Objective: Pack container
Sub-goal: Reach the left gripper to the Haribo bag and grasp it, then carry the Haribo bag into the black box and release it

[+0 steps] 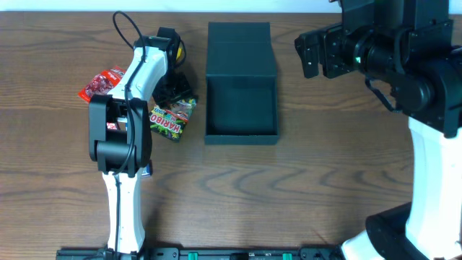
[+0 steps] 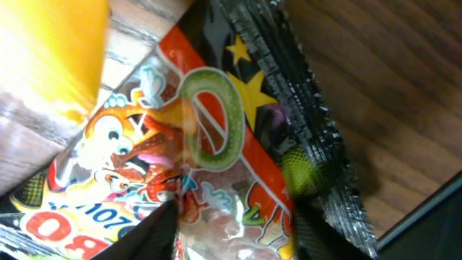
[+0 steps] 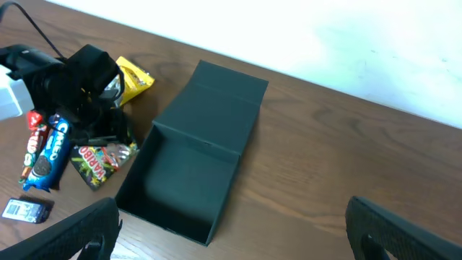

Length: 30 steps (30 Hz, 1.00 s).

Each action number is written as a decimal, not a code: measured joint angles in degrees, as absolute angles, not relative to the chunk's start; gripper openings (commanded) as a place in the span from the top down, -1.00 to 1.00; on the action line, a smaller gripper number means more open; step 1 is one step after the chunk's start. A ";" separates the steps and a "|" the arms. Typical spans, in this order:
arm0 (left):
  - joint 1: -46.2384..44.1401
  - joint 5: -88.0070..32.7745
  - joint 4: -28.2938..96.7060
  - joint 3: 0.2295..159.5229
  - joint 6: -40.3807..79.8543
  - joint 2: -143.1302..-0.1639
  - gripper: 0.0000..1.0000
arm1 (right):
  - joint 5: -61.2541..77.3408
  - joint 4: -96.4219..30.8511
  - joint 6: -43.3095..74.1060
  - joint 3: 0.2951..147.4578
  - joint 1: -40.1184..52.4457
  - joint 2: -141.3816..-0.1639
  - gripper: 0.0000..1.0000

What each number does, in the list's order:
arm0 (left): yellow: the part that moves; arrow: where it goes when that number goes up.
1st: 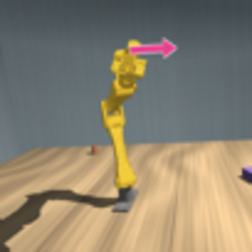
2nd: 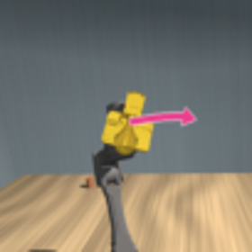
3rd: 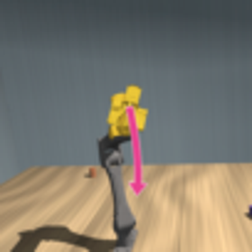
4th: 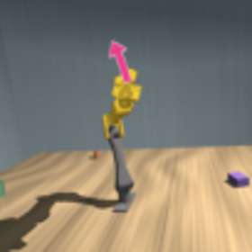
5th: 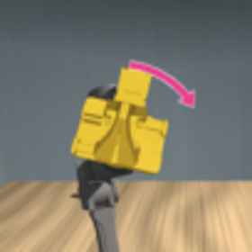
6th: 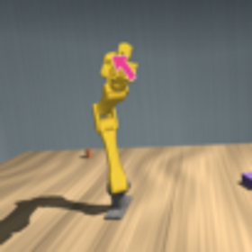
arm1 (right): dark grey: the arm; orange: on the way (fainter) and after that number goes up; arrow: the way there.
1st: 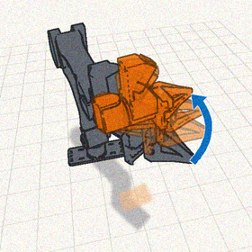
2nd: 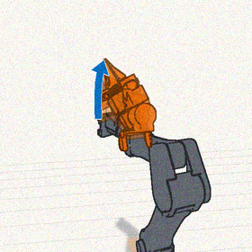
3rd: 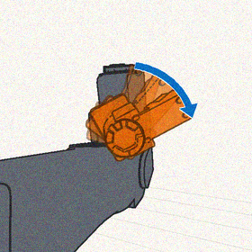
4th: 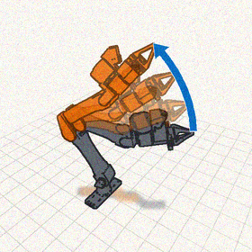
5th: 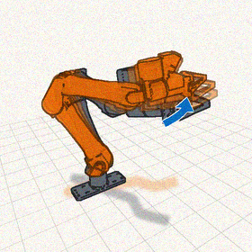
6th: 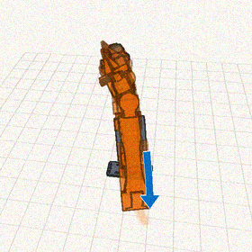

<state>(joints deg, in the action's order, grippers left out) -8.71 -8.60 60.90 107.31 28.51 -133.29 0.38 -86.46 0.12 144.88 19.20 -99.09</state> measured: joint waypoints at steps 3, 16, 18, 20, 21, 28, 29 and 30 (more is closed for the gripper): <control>-8.71 -8.56 61.69 107.35 28.27 -133.32 0.44 | 0.38 -86.48 0.12 144.88 19.20 -99.09 -0.99; -8.73 -7.14 68.25 109.34 24.99 -133.80 0.88 | 0.16 -86.39 0.12 144.88 19.20 -99.09 -0.98; -8.71 -5.96 71.26 111.55 23.77 -134.61 0.88 | -0.27 -86.28 0.12 144.88 19.20 -99.09 -0.98; -8.71 -5.10 74.02 114.26 22.46 -135.13 0.88 | -0.89 -86.24 0.12 144.88 19.20 -99.09 -0.99; -8.71 -4.58 75.26 116.20 21.63 -135.24 0.88 | -1.02 -86.24 0.12 144.88 19.20 -99.09 -0.99; -11.29 -0.54 77.38 126.85 11.70 -131.92 0.88 | -3.46 -85.91 0.10 144.88 19.20 -99.09 -0.98; -12.60 0.12 76.40 127.04 8.36 -130.15 0.88 | -4.16 -85.91 -0.10 144.88 19.20 -99.09 -0.98; -14.26 0.43 75.99 127.26 4.05 -128.38 0.88 | -4.84 -85.84 -0.30 144.88 19.20 -99.09 -0.99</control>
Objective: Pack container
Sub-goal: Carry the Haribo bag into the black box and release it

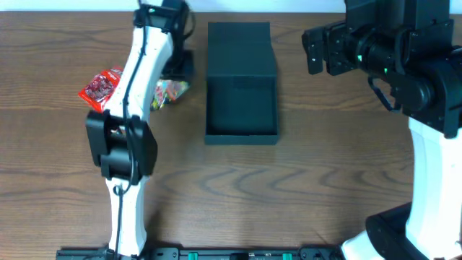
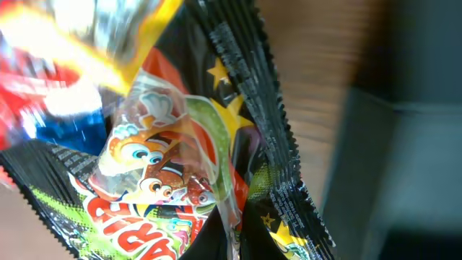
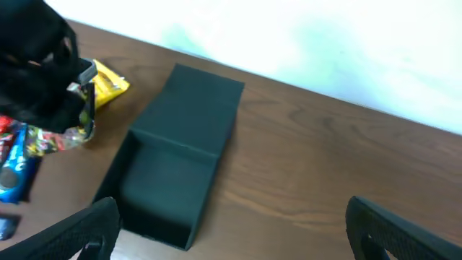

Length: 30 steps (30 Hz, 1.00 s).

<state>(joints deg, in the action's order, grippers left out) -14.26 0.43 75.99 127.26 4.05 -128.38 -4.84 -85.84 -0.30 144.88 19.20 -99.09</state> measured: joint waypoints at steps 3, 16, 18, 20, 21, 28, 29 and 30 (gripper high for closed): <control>-19.68 0.47 75.96 127.81 -8.60 -123.98 0.88 | -6.42 -85.76 -0.49 144.88 19.20 -98.91 -0.98; -37.52 -2.39 82.28 128.66 -46.48 -120.64 0.89 | -12.08 -85.60 -0.71 144.62 13.98 -88.55 -0.99; -37.63 -4.80 82.28 128.66 -48.80 -120.64 0.89 | -12.27 -85.60 -0.75 144.64 13.32 -86.76 -0.98; -37.60 -7.07 82.24 128.53 -51.35 -120.64 0.88 | -11.97 -85.60 -1.37 144.64 13.26 -85.36 -0.98; -37.60 -8.12 82.17 128.20 -52.90 -120.64 0.88 | -11.29 -85.60 -2.00 144.64 13.23 -84.73 -0.98; -37.56 -10.59 78.78 119.15 -62.74 -120.64 0.88 | -8.78 -85.34 -4.08 144.64 13.17 -83.55 -0.99; -37.52 -10.55 77.14 117.27 -63.59 -120.64 0.88 | -8.73 -85.21 -4.12 144.64 13.17 -83.53 -0.98; -37.50 -10.41 75.68 115.79 -64.27 -120.64 0.88 | -8.58 -84.88 -4.23 144.64 13.10 -83.53 -0.98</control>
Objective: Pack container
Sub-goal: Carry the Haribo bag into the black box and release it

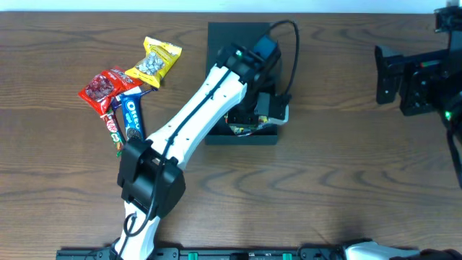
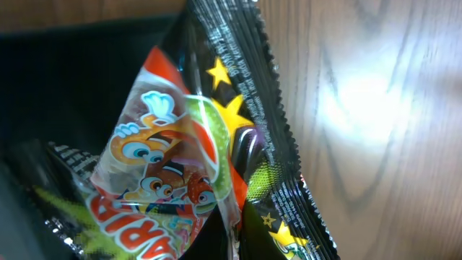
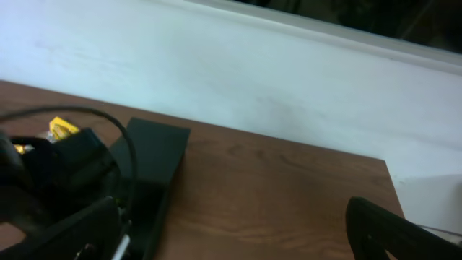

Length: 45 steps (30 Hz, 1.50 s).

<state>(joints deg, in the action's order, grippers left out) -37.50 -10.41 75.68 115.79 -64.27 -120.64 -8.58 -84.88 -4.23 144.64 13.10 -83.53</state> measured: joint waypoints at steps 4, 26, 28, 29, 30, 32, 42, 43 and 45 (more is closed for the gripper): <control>-36.88 -8.49 70.87 109.82 -66.50 -120.68 0.88 | -7.55 -84.12 -4.89 144.64 12.97 -83.50 -0.99; -27.27 -16.08 70.41 108.55 -91.07 -120.68 0.88 | -4.45 -82.37 -6.15 144.64 12.97 -83.50 -0.98; -27.35 -16.40 70.41 108.55 -93.03 -120.68 0.89 | -4.47 -82.35 -6.31 144.62 12.97 -83.50 -0.98; -27.38 -16.43 70.41 108.55 -93.84 -120.68 0.88 | -4.45 -82.30 -6.39 144.59 12.97 -83.50 -0.99; -27.38 -16.43 70.39 108.55 -94.54 -120.68 0.88 | -4.45 -82.19 -6.52 144.49 12.97 -83.50 -0.97; -27.38 -16.40 70.28 108.55 -95.61 -120.68 0.88 | -4.45 -81.93 -6.74 144.00 12.97 -83.46 -0.99; -27.38 -14.15 65.84 108.55 -94.08 -120.68 -0.91 | -4.43 -81.01 -7.66 141.67 12.97 -83.50 -0.99; -27.38 -13.72 65.14 108.55 -93.30 -120.68 -0.90 | -4.43 -80.97 -7.84 141.67 12.97 -83.50 -0.98; -27.38 -13.10 63.79 108.55 -91.53 -120.68 -0.91 | -4.43 -80.99 -8.01 141.67 12.97 -83.50 -0.98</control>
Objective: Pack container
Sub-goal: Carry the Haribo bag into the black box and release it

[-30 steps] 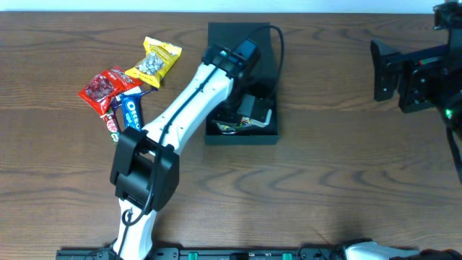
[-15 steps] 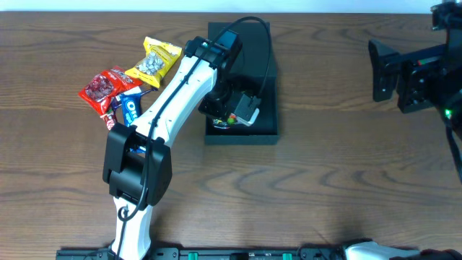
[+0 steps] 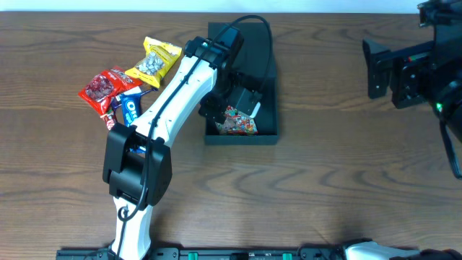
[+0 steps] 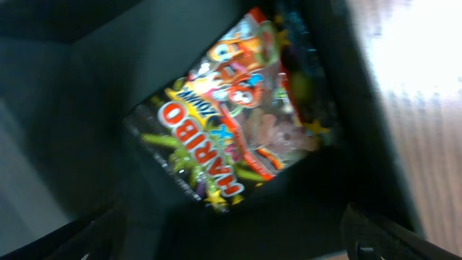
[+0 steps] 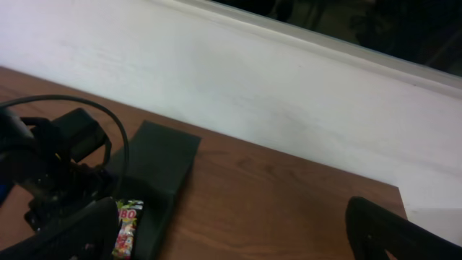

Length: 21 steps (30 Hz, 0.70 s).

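Observation:
The black box (image 3: 267, 108) stands open at the back middle of the table, its lid folded back. A Haribo gummy bag (image 3: 239, 122) lies flat on the box floor at the near end; it also shows in the left wrist view (image 4: 234, 148) and the right wrist view (image 5: 125, 227). My left gripper (image 3: 244, 97) hovers just above the bag inside the box, open, nothing between its fingers (image 4: 387, 232). My right gripper (image 3: 371, 69) is open, far off to the right and raised above the table.
Loose snacks lie left of the box: a yellow bag (image 3: 154, 60), a red bag (image 3: 103, 84) and a blue Oreo pack (image 3: 130, 108). The left arm stretches diagonally across them. A white wall (image 5: 238, 79) runs behind the table's far edge.
My left gripper, then shut on the Haribo bag at the box's right wall, has opened. The bag now lies flat on the box floor, and the gripper sits slightly left and above it.
My left gripper was down on the Haribo bag among the snacks left of the box. A second later it held the bag lifted beside the box, then over the box's near right corner. Now the bag rests in the box, let go. The right arm withdrew rightward.

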Each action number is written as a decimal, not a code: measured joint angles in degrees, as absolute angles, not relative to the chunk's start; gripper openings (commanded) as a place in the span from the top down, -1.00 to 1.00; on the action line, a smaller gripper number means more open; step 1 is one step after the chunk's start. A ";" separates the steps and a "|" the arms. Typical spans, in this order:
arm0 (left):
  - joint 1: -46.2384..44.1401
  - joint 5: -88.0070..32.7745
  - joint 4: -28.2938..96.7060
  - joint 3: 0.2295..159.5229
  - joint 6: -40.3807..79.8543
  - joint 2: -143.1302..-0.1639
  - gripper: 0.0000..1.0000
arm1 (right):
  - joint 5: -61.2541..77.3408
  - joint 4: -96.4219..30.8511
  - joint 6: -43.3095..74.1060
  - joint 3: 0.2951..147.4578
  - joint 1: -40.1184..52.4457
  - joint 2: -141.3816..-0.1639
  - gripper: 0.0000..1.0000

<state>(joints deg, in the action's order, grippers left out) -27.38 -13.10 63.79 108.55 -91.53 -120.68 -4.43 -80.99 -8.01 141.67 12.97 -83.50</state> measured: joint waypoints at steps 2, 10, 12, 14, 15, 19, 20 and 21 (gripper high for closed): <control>-27.38 -12.84 62.54 108.55 -88.86 -120.68 -0.91 | -4.43 -81.08 -8.05 141.67 12.97 -83.50 -0.99; -28.16 -11.07 66.39 109.91 -66.87 -120.68 0.88 | -4.43 -81.08 -9.08 141.67 12.49 -83.50 -0.99; -28.82 -8.73 68.23 111.81 -59.27 -120.68 0.88 | -4.47 -81.08 -9.17 141.67 11.99 -83.50 -0.99; -29.45 -6.44 69.52 114.30 -52.31 -120.68 0.88 | -4.47 -81.08 -9.32 141.67 11.75 -83.55 -0.98; -29.71 -5.50 69.93 115.77 -48.40 -120.66 0.88 | -4.45 -81.08 -9.32 141.67 11.75 -83.59 -0.98; -29.89 -2.11 72.97 121.01 -34.39 -120.51 0.88 | -4.47 -81.17 -9.37 141.67 11.75 -83.88 -0.99; -29.82 -0.12 74.41 122.30 -30.98 -120.31 0.88 | -4.45 -81.17 -9.39 141.67 11.75 -83.96 -0.99; -29.74 1.98 75.20 123.00 -28.29 -119.96 0.88 | -4.45 -81.25 -9.41 141.67 11.75 -84.01 -0.99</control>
<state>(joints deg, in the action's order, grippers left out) -29.74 1.98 75.20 123.00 -28.29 -119.96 -4.45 -81.25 -9.41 141.67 11.75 -84.01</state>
